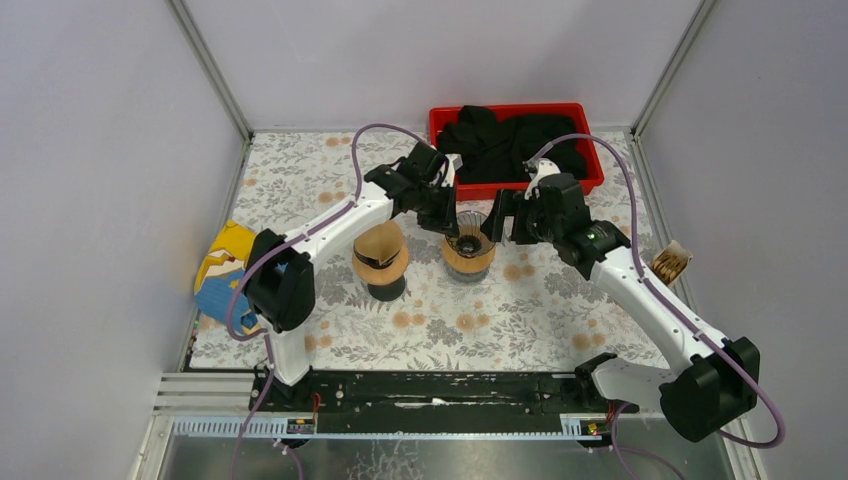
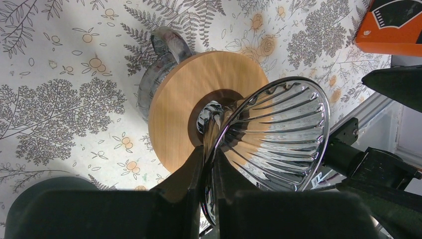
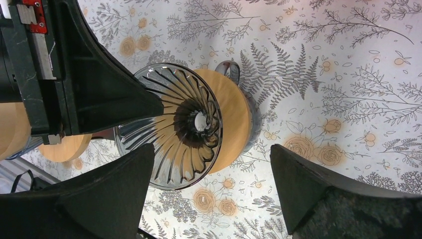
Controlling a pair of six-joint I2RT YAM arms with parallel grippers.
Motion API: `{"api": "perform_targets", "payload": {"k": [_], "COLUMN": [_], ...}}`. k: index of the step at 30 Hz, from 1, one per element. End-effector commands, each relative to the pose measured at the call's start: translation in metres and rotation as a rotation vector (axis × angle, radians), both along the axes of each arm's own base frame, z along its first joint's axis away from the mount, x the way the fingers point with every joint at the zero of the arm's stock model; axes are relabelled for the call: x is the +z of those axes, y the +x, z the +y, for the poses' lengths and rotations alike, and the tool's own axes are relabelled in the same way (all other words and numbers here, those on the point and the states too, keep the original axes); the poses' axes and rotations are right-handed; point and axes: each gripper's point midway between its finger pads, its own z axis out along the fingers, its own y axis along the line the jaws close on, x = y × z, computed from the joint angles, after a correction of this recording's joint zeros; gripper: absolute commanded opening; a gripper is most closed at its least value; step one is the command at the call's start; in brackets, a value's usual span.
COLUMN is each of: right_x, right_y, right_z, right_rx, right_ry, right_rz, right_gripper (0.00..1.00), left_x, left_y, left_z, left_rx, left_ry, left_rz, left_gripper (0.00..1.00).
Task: Place the coffee filter in the dripper
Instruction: Place the coffee dripper in the dripper holder.
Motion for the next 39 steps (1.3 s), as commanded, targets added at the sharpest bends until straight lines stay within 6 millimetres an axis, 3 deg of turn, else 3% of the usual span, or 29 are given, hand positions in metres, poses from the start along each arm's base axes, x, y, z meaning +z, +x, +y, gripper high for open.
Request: {"api": "perform_targets", "payload": {"k": [1,10,23,33,39], "right_x": [0.009,0.004,0.003,-0.007,-0.012], "right_y": [0.008,0.01,0.011,0.012,0.013], "right_z": [0.007,0.006,0.008,0.014,0.017], "right_rx": [0.008,0.007,0.026,0.056,0.064], "right_ry": [0.038,0.023,0.001,-0.011,-0.017], "right_rz": [-0.027,-0.012,0.013,0.079,0.109], "right_gripper": [0.93,0.92,0.88,0.82,0.73], "left_x": [-0.001,0.004,0.026,0.028,0.025], "left_y": [0.002,0.005,0.01,0.007,0.006], "left_z": [-0.012,-0.011,-0.003,0.008,0.009], "left_rx": [-0.026,-0.014,0.018,0.027,0.021], "left_ry": [-0.038,-0.037,-0.024,0.022,0.031], "left_rz": [-0.016,-0.033,-0.096,-0.105,-0.098], "left_gripper": [0.07,0.19,0.36,0.36,0.33]}}
